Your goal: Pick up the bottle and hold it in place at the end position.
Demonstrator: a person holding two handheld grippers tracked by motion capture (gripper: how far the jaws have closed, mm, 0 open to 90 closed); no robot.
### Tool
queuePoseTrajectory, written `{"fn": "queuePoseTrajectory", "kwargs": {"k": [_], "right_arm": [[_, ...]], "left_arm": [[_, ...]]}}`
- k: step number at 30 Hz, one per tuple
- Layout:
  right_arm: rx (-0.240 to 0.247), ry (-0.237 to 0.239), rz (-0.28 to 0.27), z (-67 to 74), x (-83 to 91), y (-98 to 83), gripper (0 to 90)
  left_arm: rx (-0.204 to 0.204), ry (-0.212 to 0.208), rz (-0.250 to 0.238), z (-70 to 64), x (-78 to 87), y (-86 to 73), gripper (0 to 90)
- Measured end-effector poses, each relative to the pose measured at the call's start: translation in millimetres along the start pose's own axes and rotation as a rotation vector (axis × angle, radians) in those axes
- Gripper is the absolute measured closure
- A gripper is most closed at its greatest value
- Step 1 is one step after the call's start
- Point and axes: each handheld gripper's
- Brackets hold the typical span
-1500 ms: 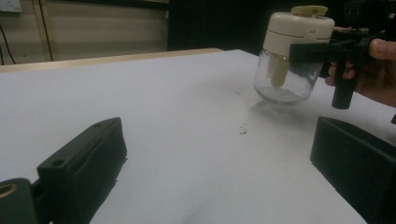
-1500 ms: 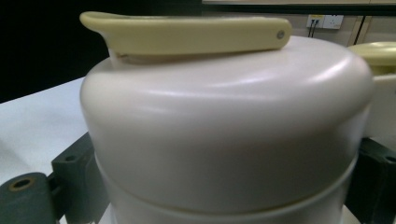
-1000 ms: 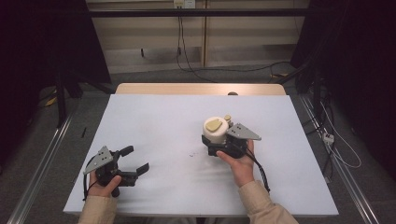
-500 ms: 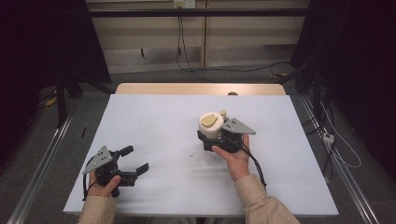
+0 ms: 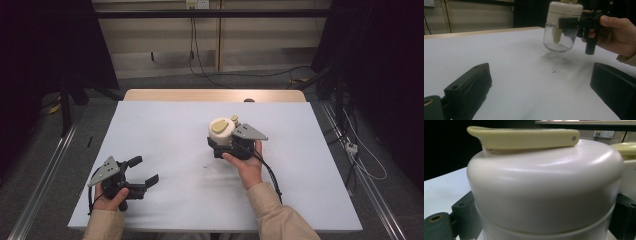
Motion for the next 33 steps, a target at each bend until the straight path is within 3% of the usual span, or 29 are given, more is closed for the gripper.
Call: {"fn": "queuePoseTrajectory", "kwargs": {"k": [27, 33], "right_arm": [[-0.030, -0.009, 0.004, -1.4, -17.7, -5.2, 6.9], [-0.017, -0.016, 0.008, -1.6, -21.5, -4.8, 6.9]], "left_arm": [[0.002, -0.006, 0.003, -0.1, -0.9, -0.5, 2.9], [0.005, -0.002, 0.001, 0.1, -0.4, -0.5, 2.9]]}}
Point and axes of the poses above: each handheld gripper's, and its own axes: x roughly backward along the jaws, y roughly out of its top, z roughly to its left, and after that the axes turned 6 degrees about -y, right-handed
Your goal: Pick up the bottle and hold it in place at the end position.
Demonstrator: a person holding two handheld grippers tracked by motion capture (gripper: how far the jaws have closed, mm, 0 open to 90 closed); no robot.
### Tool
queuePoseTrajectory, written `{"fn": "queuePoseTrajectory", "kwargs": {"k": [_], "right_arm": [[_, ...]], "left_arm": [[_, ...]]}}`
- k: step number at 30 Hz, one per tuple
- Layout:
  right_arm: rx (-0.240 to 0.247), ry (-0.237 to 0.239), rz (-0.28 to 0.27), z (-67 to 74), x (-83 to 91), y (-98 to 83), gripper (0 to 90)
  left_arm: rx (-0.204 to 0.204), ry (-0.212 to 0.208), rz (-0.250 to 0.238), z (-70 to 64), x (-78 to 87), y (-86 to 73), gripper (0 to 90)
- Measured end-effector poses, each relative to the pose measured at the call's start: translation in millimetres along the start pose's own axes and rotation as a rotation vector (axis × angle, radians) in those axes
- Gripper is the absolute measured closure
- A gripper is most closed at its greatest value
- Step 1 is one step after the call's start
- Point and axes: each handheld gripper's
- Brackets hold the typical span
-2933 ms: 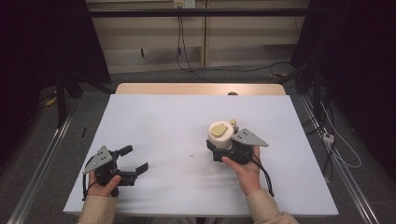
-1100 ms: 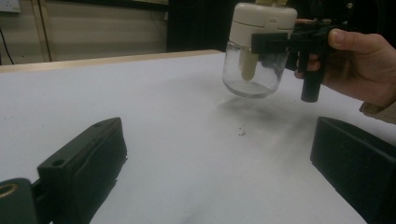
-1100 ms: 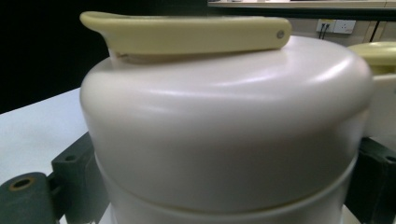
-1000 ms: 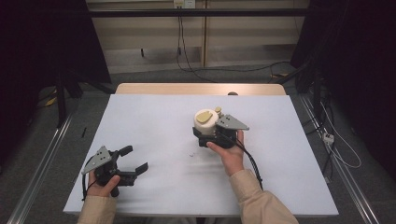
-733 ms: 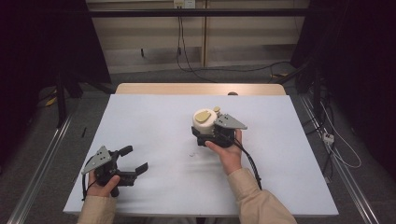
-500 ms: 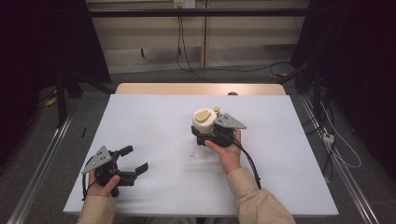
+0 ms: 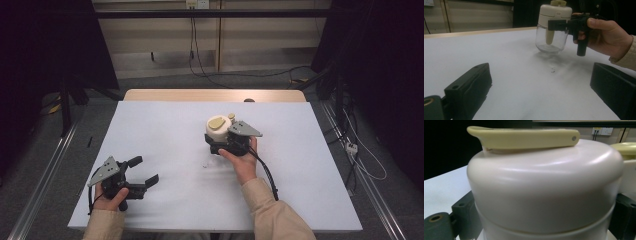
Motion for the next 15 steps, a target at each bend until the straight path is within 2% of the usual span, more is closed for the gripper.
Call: {"fn": "queuePoseTrajectory", "kwargs": {"k": [15], "right_arm": [[0.005, 0.013, -0.006, 6.6, -10.3, 4.9, 6.9]], "left_arm": [[0.000, -0.003, 0.001, 0.7, 0.1, -0.1, 2.9]]}}
Point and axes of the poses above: each handheld gripper's, and its own axes: x roughly backward along the jaws, y roughly out of its top, z roughly to its left, and after that the axes turned 6 degrees about -y, right-handed
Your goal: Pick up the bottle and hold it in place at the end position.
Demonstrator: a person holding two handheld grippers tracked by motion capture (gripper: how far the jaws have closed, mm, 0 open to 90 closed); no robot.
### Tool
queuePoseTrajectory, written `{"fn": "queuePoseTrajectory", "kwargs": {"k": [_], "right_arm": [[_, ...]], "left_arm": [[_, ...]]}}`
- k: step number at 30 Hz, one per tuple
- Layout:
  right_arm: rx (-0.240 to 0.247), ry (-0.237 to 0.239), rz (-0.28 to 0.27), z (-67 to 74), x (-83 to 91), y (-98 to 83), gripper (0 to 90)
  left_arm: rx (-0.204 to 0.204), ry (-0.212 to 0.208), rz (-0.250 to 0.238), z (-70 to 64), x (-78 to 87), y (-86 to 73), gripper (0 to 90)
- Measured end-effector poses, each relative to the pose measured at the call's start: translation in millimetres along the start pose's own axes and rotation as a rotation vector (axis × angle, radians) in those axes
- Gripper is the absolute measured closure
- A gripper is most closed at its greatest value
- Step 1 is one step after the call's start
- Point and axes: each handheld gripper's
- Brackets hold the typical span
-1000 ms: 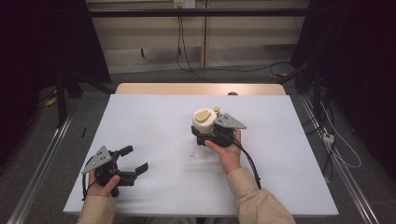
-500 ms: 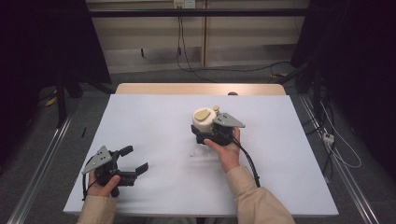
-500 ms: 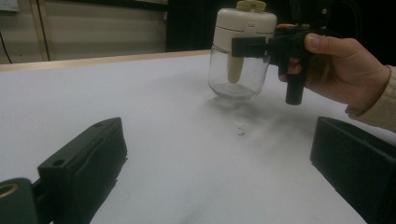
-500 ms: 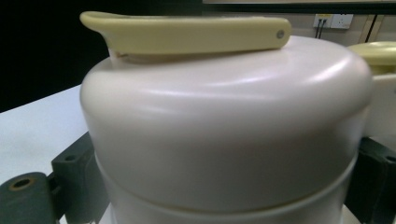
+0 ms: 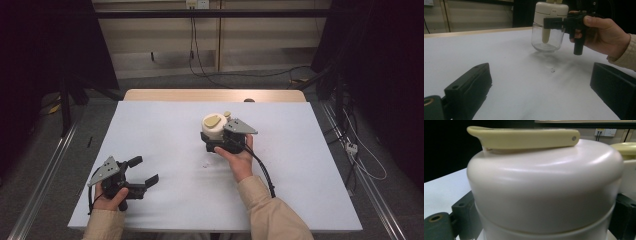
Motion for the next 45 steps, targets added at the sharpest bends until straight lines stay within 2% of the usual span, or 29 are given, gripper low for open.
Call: {"fn": "queuePoseTrajectory", "kwargs": {"k": [22, 33, 41, 45], "right_arm": [[0.002, -0.008, 0.008, -2.9, -14.4, -3.3, 6.9], [-0.005, -0.001, 0.015, -0.1, -21.2, -6.7, 6.9], [0.008, -0.002, 0.019, 1.3, -22.4, -9.4, 6.9], [-0.009, 0.008, 0.021, 1.8, -23.0, -10.2, 6.9]], "left_arm": [[0.004, 0.000, 0.002, 1.2, 0.2, -0.4, 2.9], [0.008, -0.003, -0.001, 2.0, 0.8, -0.6, 2.9], [0.008, -0.004, -0.002, 1.8, 0.9, -0.5, 2.9], [0.008, -0.004, -0.002, 1.9, 0.8, -0.6, 3.0]]}}
Point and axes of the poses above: each handheld gripper's, and its own axes: x roughly backward along the jaws, y roughly out of its top, z roughly to its left, and after that the axes turned 6 degrees about -y, right-handed
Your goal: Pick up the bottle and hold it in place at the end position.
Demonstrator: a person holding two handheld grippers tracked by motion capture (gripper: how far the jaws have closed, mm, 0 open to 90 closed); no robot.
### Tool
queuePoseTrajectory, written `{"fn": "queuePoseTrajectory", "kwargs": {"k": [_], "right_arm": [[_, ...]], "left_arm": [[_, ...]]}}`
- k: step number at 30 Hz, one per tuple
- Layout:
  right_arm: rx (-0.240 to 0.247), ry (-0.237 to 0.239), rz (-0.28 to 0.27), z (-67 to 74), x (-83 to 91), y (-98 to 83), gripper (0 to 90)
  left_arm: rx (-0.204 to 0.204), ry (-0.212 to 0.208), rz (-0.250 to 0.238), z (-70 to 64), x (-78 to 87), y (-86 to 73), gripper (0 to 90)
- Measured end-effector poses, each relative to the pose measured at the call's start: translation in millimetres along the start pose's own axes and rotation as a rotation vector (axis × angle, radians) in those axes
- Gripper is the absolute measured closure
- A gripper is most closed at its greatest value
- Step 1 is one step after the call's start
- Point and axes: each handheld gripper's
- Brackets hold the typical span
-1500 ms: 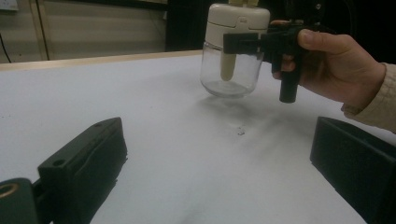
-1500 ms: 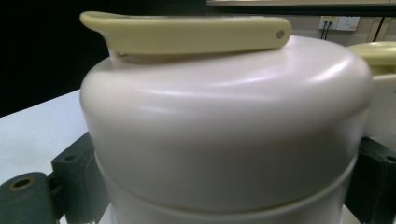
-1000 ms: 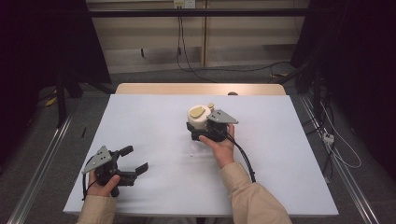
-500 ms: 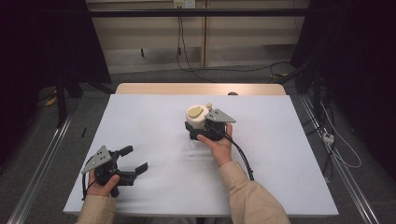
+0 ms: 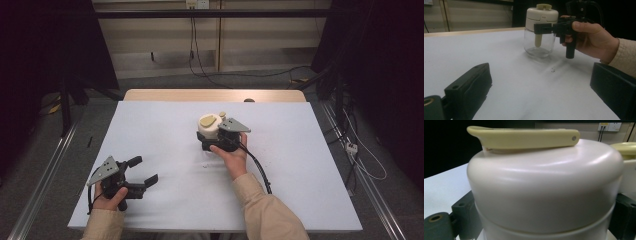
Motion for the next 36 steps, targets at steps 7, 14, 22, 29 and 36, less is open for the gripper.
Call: {"fn": "queuePoseTrajectory", "kwargs": {"k": [7, 14, 22, 29, 36], "right_arm": [[0.017, -0.003, 0.007, 0.2, -0.8, -1.2, 6.9], [0.020, -0.004, 0.012, -0.2, -1.1, -1.8, 6.9], [0.020, -0.011, 0.012, -2.3, -1.7, -2.3, 6.9], [0.012, -0.008, 0.011, -1.6, -2.5, -2.6, 6.9], [0.015, -0.007, 0.025, -2.0, -3.5, -4.7, 6.9]], "left_arm": [[-0.001, -0.001, 0.001, 0.0, -0.1, -0.1, 3.0], [0.000, -0.001, 0.000, 0.1, 0.0, -0.1, 2.9], [-0.002, -0.003, 0.002, 0.0, -0.2, -0.1, 3.0], [0.001, -0.003, 0.001, 0.5, -0.1, -0.2, 3.0], [0.001, -0.002, 0.001, 0.6, 0.0, -0.2, 3.0]]}}
Point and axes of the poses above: each handheld gripper's, and its own axes: x roughly backward along the jaws, y roughly out of its top, z roughly to its left, and after that the axes turned 6 degrees about -y, right-handed
